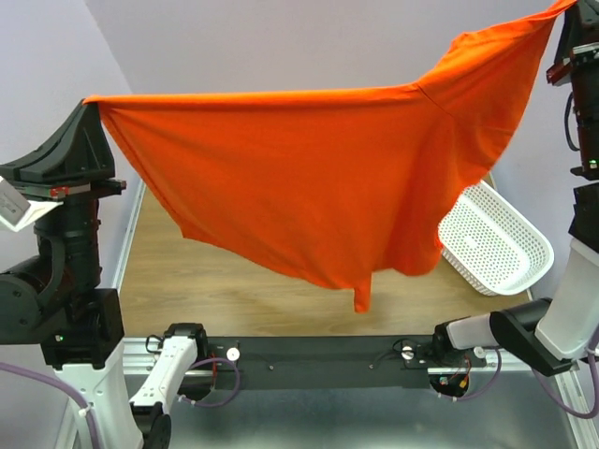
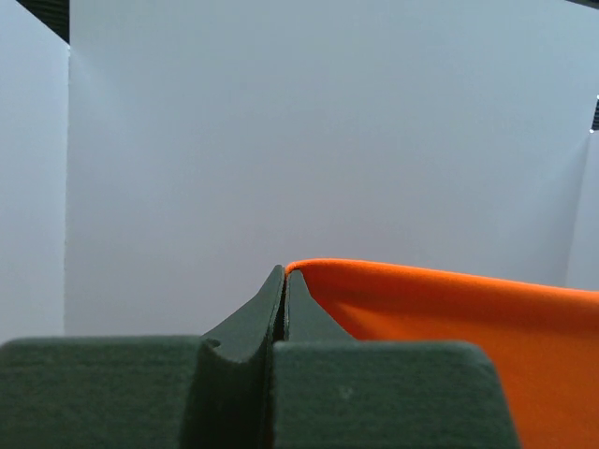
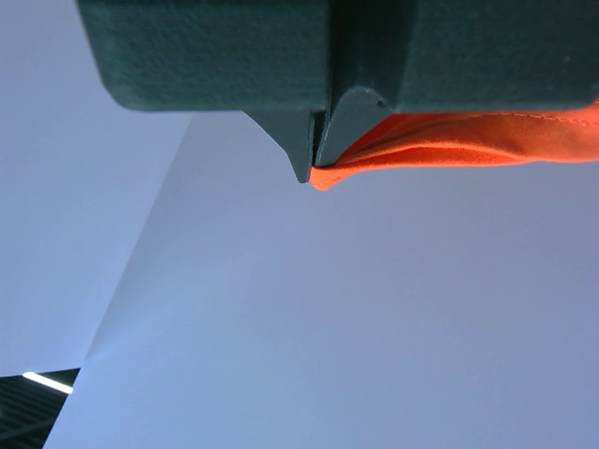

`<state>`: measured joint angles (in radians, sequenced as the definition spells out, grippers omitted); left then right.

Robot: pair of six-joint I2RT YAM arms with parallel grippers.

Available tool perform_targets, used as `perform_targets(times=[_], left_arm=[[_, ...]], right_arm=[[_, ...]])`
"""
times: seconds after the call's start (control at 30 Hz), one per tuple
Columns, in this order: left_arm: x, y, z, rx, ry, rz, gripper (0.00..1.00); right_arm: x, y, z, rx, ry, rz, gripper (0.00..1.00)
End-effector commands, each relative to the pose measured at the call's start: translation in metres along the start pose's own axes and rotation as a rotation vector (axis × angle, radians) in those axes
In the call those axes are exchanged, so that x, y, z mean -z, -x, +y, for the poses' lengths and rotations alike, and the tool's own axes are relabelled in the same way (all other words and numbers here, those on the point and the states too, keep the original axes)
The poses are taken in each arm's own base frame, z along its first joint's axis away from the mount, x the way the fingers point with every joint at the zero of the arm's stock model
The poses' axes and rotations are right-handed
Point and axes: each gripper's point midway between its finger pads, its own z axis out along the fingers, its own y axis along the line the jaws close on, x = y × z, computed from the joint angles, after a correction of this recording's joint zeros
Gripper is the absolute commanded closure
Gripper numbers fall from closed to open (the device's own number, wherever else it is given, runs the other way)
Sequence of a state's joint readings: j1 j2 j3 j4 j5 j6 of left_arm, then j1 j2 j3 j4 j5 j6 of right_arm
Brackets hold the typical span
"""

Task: Fold and stack the t-shirts
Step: Flatten the tshirt out

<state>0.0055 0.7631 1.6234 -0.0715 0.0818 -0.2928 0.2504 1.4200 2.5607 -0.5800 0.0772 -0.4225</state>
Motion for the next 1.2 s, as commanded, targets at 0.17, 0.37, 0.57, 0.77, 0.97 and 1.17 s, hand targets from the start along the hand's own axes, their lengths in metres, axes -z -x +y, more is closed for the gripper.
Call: perform_targets(times=[0.17,0.37,0.57,0.77,0.97,1.17], left_arm=[[0.002,-0.151,0.040,0.049,0.090,0.272,1.00],[0.045,-0.360,0.096,0.070,0.237,0.675,1.00],[0.105,-0.550,0.144,0.097,0.393,1.146,1.00],[0.116,-0.640,0.189,-0.013,0.507,1.350,1.00],[0.109,-0.668,0.219,-0.069,0.575,1.383,1.00],[0.112,-0.674,0.239,-0.079,0.628,1.395,1.00]], right_arm=[[-0.032,-0.153,0.079,0.013,0.198,0.321,0.99],[-0.026,-0.322,0.161,0.014,0.352,0.577,0.99],[-0.014,-0.487,0.249,0.001,0.538,0.786,1.00],[-0.014,-0.587,0.297,-0.035,0.574,0.911,0.99],[-0.028,-0.605,0.315,-0.054,0.567,0.902,0.99],[-0.030,-0.609,0.340,-0.101,0.611,0.887,0.99]])
